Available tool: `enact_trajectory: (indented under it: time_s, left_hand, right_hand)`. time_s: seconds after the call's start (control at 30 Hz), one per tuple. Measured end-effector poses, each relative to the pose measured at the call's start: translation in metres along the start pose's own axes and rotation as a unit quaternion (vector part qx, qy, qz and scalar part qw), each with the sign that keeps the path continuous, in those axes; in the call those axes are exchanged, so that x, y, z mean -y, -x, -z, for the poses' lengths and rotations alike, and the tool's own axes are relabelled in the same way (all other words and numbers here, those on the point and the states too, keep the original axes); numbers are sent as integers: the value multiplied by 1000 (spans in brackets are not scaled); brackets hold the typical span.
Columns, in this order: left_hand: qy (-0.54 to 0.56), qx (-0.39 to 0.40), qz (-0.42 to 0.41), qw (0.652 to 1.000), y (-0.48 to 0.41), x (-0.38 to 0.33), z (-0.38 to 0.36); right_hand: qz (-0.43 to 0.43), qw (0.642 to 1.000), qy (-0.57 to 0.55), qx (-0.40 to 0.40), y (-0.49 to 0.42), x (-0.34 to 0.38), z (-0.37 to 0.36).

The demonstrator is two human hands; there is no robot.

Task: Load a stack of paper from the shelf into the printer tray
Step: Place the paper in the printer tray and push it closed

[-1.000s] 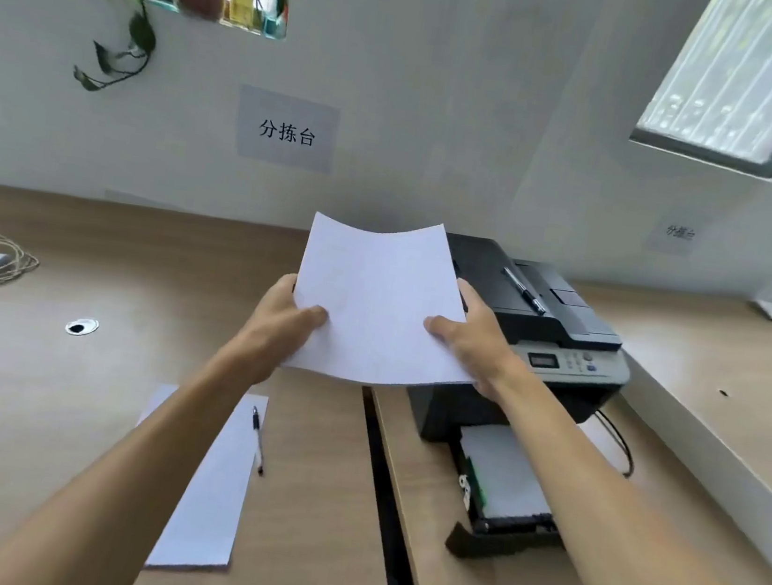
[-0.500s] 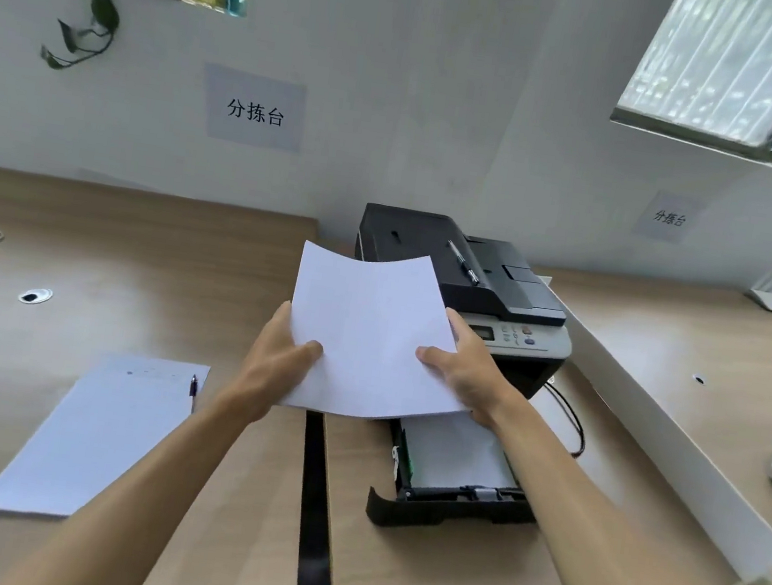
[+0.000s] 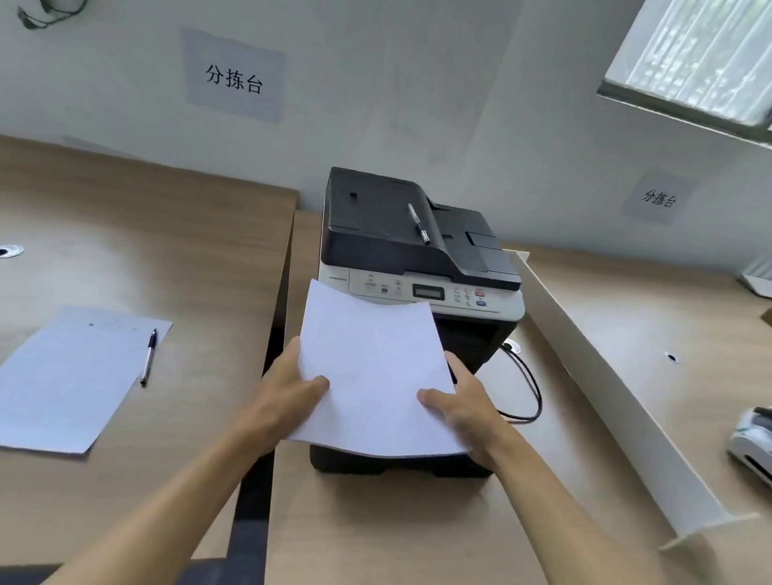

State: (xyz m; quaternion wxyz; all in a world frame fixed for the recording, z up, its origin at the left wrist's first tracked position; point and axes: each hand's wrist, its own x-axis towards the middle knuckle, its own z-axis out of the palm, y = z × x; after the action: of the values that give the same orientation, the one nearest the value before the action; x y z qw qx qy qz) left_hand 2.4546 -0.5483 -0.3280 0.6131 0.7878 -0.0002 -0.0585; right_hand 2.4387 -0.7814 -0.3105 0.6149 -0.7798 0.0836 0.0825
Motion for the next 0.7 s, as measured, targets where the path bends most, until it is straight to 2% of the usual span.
enact_trajectory:
  time_s: [0.4, 0.7]
  left_hand:
    - [-13, 62, 71, 995, 37, 27, -66]
    - [-17, 41, 151, 988, 3, 50, -139]
  right_hand:
    - [-78, 997, -3, 5, 30, -73, 45]
    - [-117, 992, -16, 33, -9, -123, 100]
